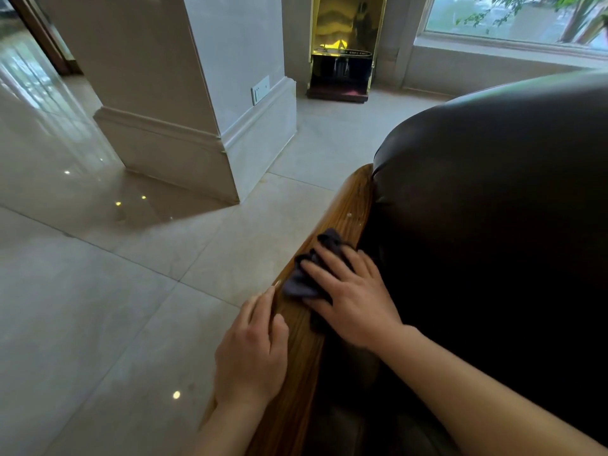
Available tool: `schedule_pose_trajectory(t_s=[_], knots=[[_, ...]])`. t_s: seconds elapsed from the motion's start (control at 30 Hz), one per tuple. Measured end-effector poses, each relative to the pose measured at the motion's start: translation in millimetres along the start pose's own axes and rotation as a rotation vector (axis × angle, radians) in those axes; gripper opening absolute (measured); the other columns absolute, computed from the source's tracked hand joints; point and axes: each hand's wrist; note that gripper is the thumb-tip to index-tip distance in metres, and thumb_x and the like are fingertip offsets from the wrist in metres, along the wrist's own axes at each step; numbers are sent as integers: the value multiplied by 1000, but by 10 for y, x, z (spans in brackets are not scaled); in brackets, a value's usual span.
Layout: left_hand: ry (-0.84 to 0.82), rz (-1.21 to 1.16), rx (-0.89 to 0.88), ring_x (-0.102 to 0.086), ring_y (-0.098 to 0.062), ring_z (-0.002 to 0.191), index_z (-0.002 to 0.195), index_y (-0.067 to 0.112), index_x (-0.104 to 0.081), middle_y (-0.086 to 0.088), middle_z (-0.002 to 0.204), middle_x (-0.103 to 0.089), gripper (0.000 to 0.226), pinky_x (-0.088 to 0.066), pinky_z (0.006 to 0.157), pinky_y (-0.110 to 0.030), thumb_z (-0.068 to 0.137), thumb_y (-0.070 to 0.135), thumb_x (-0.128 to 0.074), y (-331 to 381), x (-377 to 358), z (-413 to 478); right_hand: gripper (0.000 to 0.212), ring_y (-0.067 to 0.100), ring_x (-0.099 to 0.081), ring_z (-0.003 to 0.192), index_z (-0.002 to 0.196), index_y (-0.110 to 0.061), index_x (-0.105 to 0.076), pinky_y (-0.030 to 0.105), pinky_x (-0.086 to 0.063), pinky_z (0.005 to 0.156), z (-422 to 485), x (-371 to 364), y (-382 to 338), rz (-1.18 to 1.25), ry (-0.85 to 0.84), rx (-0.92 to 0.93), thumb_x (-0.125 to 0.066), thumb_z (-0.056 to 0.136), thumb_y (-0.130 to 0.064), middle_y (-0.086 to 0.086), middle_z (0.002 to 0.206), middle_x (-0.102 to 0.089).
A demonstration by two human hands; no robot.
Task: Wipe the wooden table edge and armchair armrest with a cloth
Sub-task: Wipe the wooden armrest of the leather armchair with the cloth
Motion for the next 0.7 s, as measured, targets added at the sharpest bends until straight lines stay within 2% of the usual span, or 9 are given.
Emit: schedule_pose_trajectory(t_s=[0.07,0.1,0.17,0.23,0.33,0.4,0.53,0.63,0.7], knots=[[1,11,-1,-56,-13,112,139,29,-46,6,137,-54,56,-45,78,-27,92,49,-21,8,2,-1,67,24,11,151,153,-42,-19,45,7,121,249,35,37,32,-18,-102,-20,93,-70,-10,166,-5],[-4,15,-5,-56,-13,112,138,28,-47,6,137,-54,56,-44,78,-27,92,48,-22,12,5,3,67,24,14,151,154,-38,-18,46,7,121,294,18,-18,34,-16,-116,-18,95,-69,-8,166,-5],[-10,4,0,-58,-16,112,136,25,-51,4,135,-56,57,-44,78,-29,91,47,-24,16,19,6,64,26,9,152,154,-32,-24,48,0,121,178,-81,-205,55,33,-40,-22,98,-63,-4,165,-14],[-3,-26,9,-60,-22,111,132,23,-55,1,133,-58,57,-46,78,-32,88,46,-27,25,37,8,56,26,1,152,153,-32,-29,48,-7,122,-147,-173,-340,88,66,141,-31,101,-54,-5,163,-22],[-18,-12,6,-57,-18,114,137,27,-51,4,137,-55,59,-49,81,-33,89,48,-23,23,47,-3,48,23,-14,151,147,-28,-43,45,-13,122,-337,-198,-158,158,77,318,-46,101,-41,-6,158,-34],[-7,5,0,-56,-17,118,139,28,-48,4,139,-54,58,-51,83,-36,91,48,-22,16,29,-8,44,24,-23,149,140,-20,-53,48,-21,119,-123,-132,-10,262,138,177,-56,98,-30,-2,153,-43],[-50,104,-6,-50,-18,126,145,28,-37,0,146,-47,60,-50,91,-39,92,51,-21,42,1,-3,40,30,-29,146,136,-8,-57,43,-20,120,381,20,78,397,287,-118,-58,97,-19,8,149,-47],[-93,224,-53,-41,-20,135,151,30,-21,-1,155,-35,65,-46,98,-41,91,56,-24,50,-22,-6,42,28,-29,146,142,-11,-50,34,-20,119,665,183,277,563,492,-374,-51,101,-18,8,153,-42],[-117,240,-74,-40,-20,136,152,33,-14,-1,156,-33,67,-47,96,-41,91,58,-24,51,-29,-10,48,25,-22,148,149,-15,-39,35,-14,120,883,238,405,563,414,-435,-43,103,-27,4,159,-33]])
Point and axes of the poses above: each hand's wrist, its own z-axis towards the middle knuckle, its own x-axis out of the back of the hand, y = z × x
